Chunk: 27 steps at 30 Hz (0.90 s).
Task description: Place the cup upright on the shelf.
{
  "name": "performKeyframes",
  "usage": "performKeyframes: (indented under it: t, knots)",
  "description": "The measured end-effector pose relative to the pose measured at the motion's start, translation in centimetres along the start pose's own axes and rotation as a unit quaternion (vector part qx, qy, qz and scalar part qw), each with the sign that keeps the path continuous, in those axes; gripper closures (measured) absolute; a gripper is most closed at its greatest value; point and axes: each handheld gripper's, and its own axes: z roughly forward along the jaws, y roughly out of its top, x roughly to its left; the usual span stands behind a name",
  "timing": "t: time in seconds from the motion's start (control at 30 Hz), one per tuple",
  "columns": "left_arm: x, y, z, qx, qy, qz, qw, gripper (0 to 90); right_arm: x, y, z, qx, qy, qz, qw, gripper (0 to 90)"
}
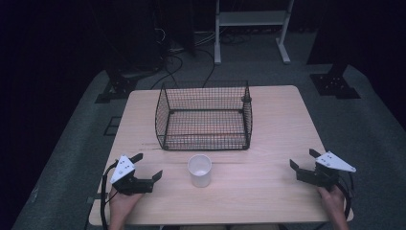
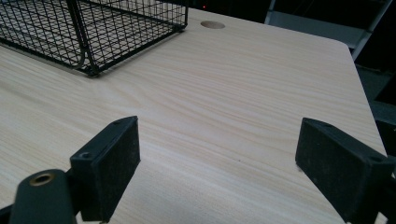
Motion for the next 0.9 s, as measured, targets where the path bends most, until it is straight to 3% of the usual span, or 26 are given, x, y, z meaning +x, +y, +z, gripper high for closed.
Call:
performKeyframes:
  t: [0.27, 0.4, 0.63, 0.9]
  knots:
    - [-0.9, 1.1, 0.4, 0.004, -0.025, 0.020, 0.9995, 2.3, 0.1, 0.0, 0.0, 0.001, 0.000, -0.001, 1.0000, 13.1]
    - [-1.6, 1.6, 0.6, 0.008, -0.030, 0.041, 0.9987, 2.3, 0.1, 0.0, 0.1, 0.002, 0.001, -0.003, 1.0000, 13.1]
    - [-2.4, 2.1, 0.8, 0.004, -0.053, 0.046, 0.9975, 2.3, 0.1, 0.0, 0.1, 0.003, 0.001, -0.002, 1.0000, 13.1]
    - [-3.8, 2.9, 1.1, -0.002, -0.088, 0.059, 0.9944, 2.3, 0.0, 0.0, 0.1, 0.002, 0.001, -0.002, 1.0000, 13.1]
